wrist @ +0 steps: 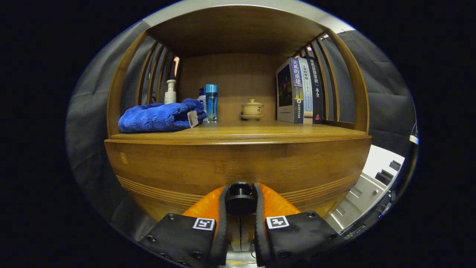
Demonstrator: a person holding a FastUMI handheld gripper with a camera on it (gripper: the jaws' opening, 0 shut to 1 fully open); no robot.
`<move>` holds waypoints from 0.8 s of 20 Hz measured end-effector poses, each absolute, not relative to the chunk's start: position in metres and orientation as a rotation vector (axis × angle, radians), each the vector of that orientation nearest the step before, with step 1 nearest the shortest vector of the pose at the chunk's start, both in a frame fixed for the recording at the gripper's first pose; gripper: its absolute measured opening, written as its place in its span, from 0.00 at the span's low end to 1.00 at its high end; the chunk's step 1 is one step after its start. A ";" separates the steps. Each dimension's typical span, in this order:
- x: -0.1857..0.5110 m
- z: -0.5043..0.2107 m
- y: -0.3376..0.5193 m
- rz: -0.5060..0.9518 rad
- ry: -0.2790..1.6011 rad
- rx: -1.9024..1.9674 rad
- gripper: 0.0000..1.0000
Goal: Pull open the drawer, take out the items inside it, and place them on the countertop above the cabinet.
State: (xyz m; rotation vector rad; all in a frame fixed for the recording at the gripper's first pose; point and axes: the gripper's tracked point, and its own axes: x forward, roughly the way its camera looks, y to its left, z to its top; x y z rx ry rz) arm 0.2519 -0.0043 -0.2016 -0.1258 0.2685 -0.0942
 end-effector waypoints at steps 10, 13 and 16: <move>0.149 -0.188 0.007 -0.055 0.263 -0.034 0.36; 0.127 -0.186 0.009 -0.039 0.278 -0.021 0.36; 0.107 -0.185 0.011 -0.038 0.303 -0.010 0.36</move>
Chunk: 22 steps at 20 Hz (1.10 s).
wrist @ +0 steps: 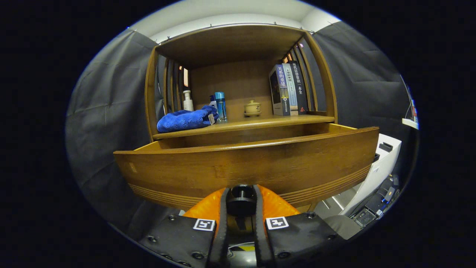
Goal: Pull open the drawer, take out the items inside it, and place them on the countertop above the cabinet.
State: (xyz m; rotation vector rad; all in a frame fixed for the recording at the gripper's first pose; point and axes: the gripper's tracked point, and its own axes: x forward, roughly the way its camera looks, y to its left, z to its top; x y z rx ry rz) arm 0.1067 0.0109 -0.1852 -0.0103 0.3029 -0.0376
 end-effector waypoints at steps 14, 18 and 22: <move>0.084 -0.193 0.013 -0.040 0.305 -0.078 0.37; 0.081 -0.183 0.016 -0.045 0.263 -0.109 0.57; 0.066 -0.150 0.031 0.010 0.209 -0.116 0.79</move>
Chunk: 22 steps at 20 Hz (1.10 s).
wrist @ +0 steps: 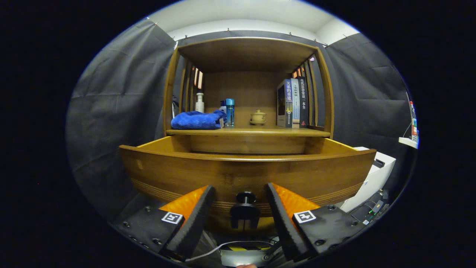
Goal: Pull open the drawer, take out the items inside it, and place them on the countertop above the cabinet.
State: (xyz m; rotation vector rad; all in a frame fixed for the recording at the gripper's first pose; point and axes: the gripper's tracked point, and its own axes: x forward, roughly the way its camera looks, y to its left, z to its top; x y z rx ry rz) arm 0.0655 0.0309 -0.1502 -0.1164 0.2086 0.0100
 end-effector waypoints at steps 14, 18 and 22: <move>0.261 -0.076 0.047 0.107 0.517 -0.145 0.97; 0.262 -0.162 0.029 0.043 0.841 -0.153 0.97; 0.244 -0.201 0.013 0.004 1.050 -0.162 0.97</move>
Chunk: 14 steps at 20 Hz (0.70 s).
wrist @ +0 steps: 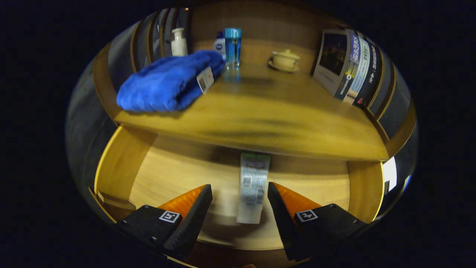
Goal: Pull open the drawer, take out the items inside it, and place them on the countertop above the cabinet.
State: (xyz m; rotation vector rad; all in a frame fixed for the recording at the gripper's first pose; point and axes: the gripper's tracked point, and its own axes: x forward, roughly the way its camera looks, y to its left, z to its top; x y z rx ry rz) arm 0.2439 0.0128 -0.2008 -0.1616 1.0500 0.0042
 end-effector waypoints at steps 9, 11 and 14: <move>0.233 -0.237 -0.001 -0.057 1.243 -0.101 0.82; 0.234 -0.242 -0.008 -0.069 1.233 -0.109 0.71; 0.235 -0.237 -0.013 -0.057 1.202 -0.097 0.53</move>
